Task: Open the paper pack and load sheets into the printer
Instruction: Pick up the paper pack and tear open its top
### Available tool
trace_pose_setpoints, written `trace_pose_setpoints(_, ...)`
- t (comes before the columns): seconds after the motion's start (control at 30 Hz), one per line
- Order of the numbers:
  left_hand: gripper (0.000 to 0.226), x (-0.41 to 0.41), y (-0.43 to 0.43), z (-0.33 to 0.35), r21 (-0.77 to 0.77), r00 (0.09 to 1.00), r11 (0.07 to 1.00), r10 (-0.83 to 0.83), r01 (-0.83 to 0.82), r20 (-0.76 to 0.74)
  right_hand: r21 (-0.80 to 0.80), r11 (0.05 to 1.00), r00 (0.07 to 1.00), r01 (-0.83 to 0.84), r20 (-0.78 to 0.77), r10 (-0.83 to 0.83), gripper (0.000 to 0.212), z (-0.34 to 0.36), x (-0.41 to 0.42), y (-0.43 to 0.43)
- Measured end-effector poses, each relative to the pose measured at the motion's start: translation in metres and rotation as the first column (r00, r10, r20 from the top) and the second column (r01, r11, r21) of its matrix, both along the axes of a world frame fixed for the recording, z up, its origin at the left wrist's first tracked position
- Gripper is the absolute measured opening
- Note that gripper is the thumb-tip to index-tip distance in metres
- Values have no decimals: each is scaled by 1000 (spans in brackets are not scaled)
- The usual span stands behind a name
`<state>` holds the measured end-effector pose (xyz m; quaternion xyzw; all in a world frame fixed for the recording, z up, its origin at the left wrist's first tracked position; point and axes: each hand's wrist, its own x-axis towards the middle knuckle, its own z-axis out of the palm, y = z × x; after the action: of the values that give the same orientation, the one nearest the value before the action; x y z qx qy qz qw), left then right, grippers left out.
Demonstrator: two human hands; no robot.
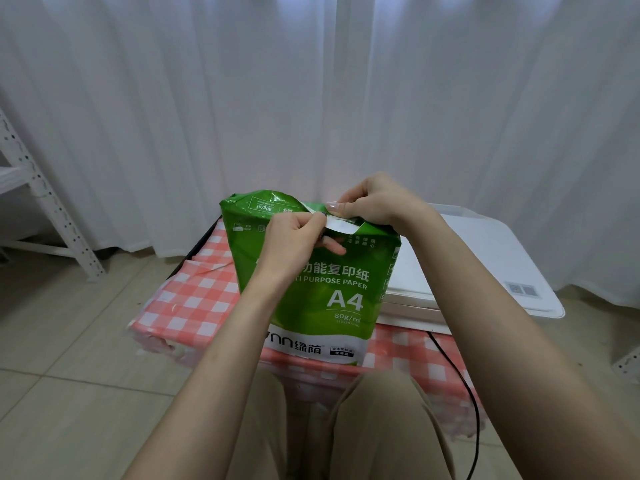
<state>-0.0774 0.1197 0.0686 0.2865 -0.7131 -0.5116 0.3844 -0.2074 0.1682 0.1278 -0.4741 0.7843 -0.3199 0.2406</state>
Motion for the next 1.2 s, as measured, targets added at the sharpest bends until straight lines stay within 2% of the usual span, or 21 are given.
trace_pose_setpoints(0.23,41,0,-3,-4,14,999,1000,-4,5,-51,-15,1000,999,7,-33,-8,31,1,0,0)
trace_pose_setpoints(0.53,36,4,1,-6,90,991,993,-69,80,-118,-16,1000,999,-12,-31,12,28,-2,-4,-2)
trace_pose_setpoints(0.57,38,4,-1,-8,95,989,992,-73,85,-125,-13,1000,999,-16,-34,16,28,-2,-3,-2)
trace_pose_setpoints(0.63,58,8,-3,-9,95,989,991,-82,94,-122,-12,1000,999,-16,-48,15,29,-2,-4,-2)
trace_pose_setpoints(0.7,62,11,-5,-8,127,989,984,-118,128,-86,-7,1000,998,-28,-50,28,29,-1,-4,-2)
trace_pose_setpoints(0.8,39,16,-4,3,174,983,968,-184,181,5,20,997,997,-68,-19,69,29,2,-5,0)
trace_pose_setpoints(0.9,41,21,-6,17,202,967,958,-228,202,114,54,993,992,-106,-56,109,30,4,-5,2)
trace_pose_setpoints(1.07,33,23,-7,37,256,959,962,-160,99,233,94,976,973,-197,-104,207,24,13,3,0)
trace_pose_setpoints(1.2,48,24,-8,49,275,938,961,-115,21,328,63,976,961,-209,-173,217,34,11,16,-8)
